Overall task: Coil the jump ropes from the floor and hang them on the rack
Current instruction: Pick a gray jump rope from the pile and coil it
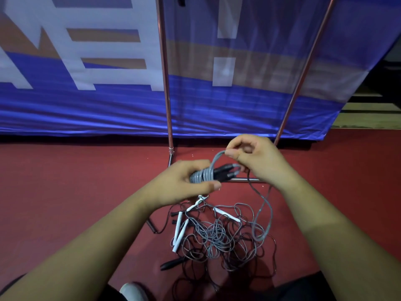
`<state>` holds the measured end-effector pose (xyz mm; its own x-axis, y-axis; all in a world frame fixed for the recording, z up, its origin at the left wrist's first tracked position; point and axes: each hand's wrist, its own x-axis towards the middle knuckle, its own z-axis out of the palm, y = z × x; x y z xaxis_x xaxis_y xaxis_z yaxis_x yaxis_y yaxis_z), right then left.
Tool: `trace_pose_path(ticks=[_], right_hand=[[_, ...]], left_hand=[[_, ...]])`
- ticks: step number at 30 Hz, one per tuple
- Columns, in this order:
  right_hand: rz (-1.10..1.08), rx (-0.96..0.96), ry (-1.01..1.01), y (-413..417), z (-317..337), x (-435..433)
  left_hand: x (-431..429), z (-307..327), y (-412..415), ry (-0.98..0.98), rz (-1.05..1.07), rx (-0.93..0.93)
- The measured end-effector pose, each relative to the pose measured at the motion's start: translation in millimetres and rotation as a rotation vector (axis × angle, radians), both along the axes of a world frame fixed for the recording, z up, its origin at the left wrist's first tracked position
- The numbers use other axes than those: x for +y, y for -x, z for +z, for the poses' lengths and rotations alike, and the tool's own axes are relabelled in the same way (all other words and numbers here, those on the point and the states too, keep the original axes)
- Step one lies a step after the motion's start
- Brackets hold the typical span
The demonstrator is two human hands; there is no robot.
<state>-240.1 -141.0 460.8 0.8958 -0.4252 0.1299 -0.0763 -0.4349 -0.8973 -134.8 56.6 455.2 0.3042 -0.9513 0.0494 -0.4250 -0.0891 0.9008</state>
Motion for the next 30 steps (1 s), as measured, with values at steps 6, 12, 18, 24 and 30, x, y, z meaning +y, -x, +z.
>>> trace_pose_path(ticks=[6,12,18,24,30], right_hand=[[0.147,0.122,0.035,-1,-6,3],[0.125,0.124,-0.105,2,-5,9],[0.128,0.167,0.087,9,-2,10],[0.043,0.158,0.243,14,12,16],[0.131,0.144,0.353,14,23,39]], left_hand=[[-5,3,-6,0.216,0.253,0.361],[-6,6,-12,0.244,0.378,0.434],[-3,6,-20,0.149,0.475,0.373],[0,5,-31,0.099,0.570,0.219],[5,-8,-32,-0.128,0.569,-0.328]])
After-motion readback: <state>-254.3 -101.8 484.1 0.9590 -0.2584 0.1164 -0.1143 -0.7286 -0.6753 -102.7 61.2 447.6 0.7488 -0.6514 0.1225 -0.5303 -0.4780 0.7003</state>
